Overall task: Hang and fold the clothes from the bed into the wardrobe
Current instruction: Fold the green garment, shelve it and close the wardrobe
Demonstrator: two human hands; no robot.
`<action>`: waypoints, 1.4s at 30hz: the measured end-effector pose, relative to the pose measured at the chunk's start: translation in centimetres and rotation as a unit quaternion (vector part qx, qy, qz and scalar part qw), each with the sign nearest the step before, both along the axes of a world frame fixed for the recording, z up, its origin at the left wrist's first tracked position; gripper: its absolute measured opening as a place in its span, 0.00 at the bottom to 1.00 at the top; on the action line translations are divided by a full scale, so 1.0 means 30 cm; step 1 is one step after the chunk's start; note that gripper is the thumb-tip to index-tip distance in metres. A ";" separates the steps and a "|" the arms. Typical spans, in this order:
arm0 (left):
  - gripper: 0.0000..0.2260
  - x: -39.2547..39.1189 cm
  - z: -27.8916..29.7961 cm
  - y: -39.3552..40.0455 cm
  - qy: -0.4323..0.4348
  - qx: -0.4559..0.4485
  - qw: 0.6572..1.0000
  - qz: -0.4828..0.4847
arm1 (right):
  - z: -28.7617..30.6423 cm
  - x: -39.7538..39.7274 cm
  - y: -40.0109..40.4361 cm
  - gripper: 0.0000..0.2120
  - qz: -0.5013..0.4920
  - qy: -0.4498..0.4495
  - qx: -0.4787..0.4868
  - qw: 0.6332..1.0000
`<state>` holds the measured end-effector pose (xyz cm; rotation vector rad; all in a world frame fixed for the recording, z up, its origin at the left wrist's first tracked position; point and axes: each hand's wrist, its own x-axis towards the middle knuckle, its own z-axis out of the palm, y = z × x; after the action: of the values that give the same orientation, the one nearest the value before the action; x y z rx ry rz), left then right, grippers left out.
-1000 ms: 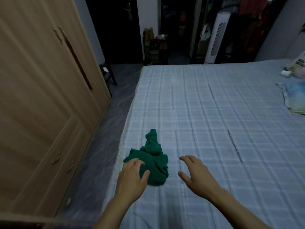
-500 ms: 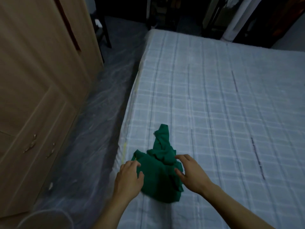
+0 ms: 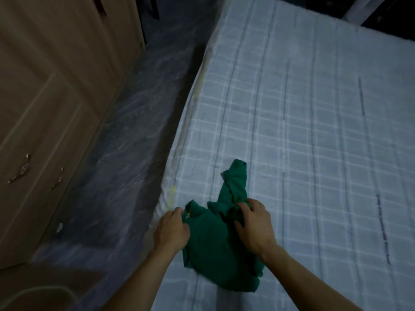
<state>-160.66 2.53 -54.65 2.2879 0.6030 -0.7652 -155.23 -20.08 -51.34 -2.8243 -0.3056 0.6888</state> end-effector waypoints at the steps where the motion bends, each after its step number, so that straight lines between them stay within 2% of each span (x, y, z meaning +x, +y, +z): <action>1: 0.15 0.008 -0.010 0.000 0.020 0.008 1.000 0.001 | -0.012 -0.001 0.018 0.22 0.024 -0.013 0.026 0.999; 4: 0.18 0.005 -0.034 -0.004 0.057 0.009 0.998 -0.029 | -0.036 -0.007 0.076 0.19 0.077 -0.010 0.099 0.992; 6: 0.16 -0.015 -0.040 -0.002 0.060 -0.001 0.998 -0.033 | -0.052 -0.004 0.112 0.21 0.100 0.006 0.106 0.989; 9: 0.09 -0.048 -0.029 0.013 0.020 -0.007 1.000 0.005 | -0.062 0.000 0.170 0.26 0.118 0.067 0.108 0.985; 12: 0.08 -0.065 0.010 0.026 -0.042 -0.008 0.998 0.049 | -0.061 -0.006 0.213 0.30 0.153 0.121 0.097 0.976; 14: 0.09 -0.069 0.045 0.027 -0.094 -0.020 0.993 0.067 | -0.053 -0.016 0.217 0.32 0.156 0.126 0.091 0.976; 16: 0.11 -0.072 0.089 0.019 -0.137 -0.037 0.986 0.082 | -0.037 -0.026 0.208 0.33 0.135 0.110 0.102 0.980; 21: 0.15 -0.085 0.218 -0.037 -0.197 -0.081 0.971 0.107 | 0.063 -0.051 0.183 0.25 0.109 0.026 0.177 0.978; 24: 0.20 -0.096 0.309 -0.085 -0.230 -0.107 0.960 0.122 | 0.161 -0.080 0.158 0.28 0.093 0.001 0.216 0.972; 28: 0.20 -0.123 0.450 -0.157 -0.260 -0.163 0.935 0.176 | 0.321 -0.146 0.094 0.34 0.050 -0.018 0.250 0.967; 34: 0.19 -0.191 0.667 -0.330 -0.323 -0.204 0.911 0.154 | 0.510 -0.268 -0.047 0.13 -0.004 -0.103 0.307 0.946; 36: 0.17 -0.218 0.742 -0.361 -0.360 -0.180 0.907 0.124 | 0.555 -0.292 -0.141 0.11 -0.077 -0.140 0.327 0.932; 38: 0.14 -0.256 0.819 -0.374 -0.397 -0.129 0.902 0.109 | 0.611 -0.318 -0.257 0.13 -0.161 -0.171 0.342 0.910; 42: 0.11 -0.345 0.971 -0.442 -0.412 -0.065 0.907 0.061 | 0.762 -0.403 -0.470 0.21 -0.194 -0.209 0.351 0.892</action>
<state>-171.00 -10.73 -25.51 2.1522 0.2708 0.2455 -167.34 -34.18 -28.47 -2.1862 -0.0274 -0.1216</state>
